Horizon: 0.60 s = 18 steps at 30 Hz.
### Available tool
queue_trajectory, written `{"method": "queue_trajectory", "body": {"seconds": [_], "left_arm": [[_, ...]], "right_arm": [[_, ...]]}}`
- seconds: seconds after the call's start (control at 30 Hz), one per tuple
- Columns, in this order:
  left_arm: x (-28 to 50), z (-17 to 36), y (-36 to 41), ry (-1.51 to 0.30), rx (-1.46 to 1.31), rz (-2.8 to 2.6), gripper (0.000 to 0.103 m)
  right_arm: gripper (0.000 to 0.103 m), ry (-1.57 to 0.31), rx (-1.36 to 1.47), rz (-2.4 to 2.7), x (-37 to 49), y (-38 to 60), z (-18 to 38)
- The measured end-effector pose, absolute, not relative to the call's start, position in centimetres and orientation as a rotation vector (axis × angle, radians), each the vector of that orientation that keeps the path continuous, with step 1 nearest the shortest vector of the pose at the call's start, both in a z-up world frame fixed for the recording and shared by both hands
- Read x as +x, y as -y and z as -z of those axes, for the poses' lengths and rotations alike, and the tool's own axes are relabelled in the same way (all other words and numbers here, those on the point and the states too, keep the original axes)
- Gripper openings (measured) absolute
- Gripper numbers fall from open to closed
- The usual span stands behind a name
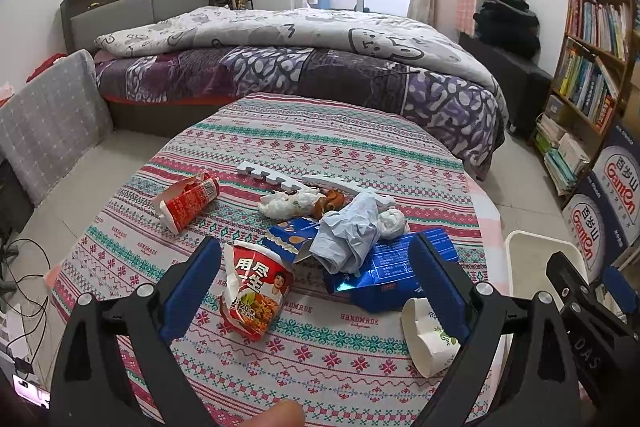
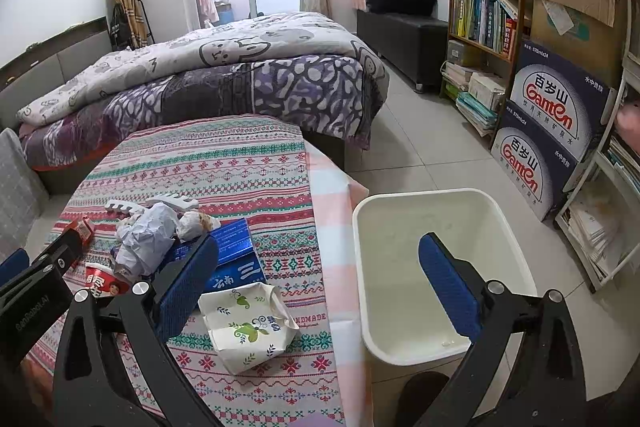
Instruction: Collect trash
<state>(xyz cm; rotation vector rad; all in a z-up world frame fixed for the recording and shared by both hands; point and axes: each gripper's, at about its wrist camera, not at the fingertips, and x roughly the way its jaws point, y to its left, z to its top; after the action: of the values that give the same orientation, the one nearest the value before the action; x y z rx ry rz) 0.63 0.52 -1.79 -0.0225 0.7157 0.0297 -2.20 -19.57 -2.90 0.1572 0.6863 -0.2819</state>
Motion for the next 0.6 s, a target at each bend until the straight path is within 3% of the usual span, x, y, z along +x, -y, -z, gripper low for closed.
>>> {"method": "queue_trajectory", "body": {"seconds": [0.6], "left_arm": [[0.66,1.77,-0.54,-0.717,-0.023,-0.028,0.092]], "right_arm": [[0.096,-0.691,0.165,0.283,-2.10,19.44,3.10]]}}
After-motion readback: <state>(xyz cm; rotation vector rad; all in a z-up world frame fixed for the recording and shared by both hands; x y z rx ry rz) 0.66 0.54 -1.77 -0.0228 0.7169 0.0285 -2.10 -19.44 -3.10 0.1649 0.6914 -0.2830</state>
